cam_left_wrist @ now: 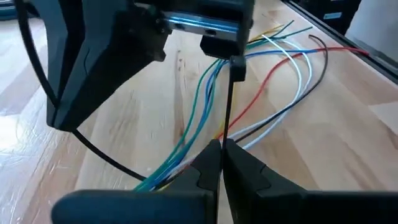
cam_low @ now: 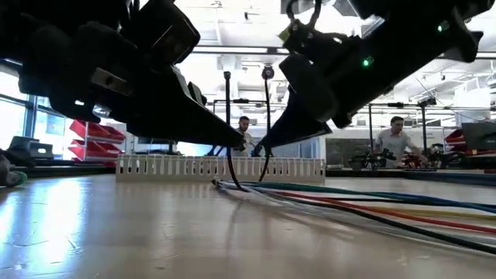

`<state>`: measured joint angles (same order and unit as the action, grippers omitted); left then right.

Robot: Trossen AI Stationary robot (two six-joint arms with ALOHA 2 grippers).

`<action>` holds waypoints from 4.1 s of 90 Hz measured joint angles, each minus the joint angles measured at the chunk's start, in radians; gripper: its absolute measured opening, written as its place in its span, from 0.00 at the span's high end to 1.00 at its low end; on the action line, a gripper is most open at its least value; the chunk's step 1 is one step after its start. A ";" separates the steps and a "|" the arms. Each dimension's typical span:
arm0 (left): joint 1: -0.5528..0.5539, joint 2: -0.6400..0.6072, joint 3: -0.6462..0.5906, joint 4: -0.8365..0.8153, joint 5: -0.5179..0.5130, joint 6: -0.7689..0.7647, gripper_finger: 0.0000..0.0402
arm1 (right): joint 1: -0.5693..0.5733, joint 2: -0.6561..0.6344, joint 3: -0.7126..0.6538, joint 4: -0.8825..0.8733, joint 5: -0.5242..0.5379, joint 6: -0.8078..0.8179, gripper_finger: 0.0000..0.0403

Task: Ziptie cables
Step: Wrap the black zip tie on the cable

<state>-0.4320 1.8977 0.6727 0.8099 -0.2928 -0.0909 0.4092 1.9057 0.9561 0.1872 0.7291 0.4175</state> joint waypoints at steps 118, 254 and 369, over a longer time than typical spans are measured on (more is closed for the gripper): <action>0.000 0.000 0.000 -0.006 0.021 0.009 1.00 | -0.001 -0.001 0.006 0.012 0.029 -0.055 0.84; -0.001 0.000 0.000 -0.007 0.021 0.033 1.00 | -0.225 -0.002 -0.132 0.112 -0.254 0.167 0.66; 0.000 0.000 0.000 -0.012 0.021 0.040 1.00 | -0.150 -0.002 -0.209 0.416 -0.232 0.047 0.99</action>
<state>-0.4324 1.8980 0.6724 0.7979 -0.2720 -0.0505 0.2588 1.9041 0.7473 0.6033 0.4969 0.4645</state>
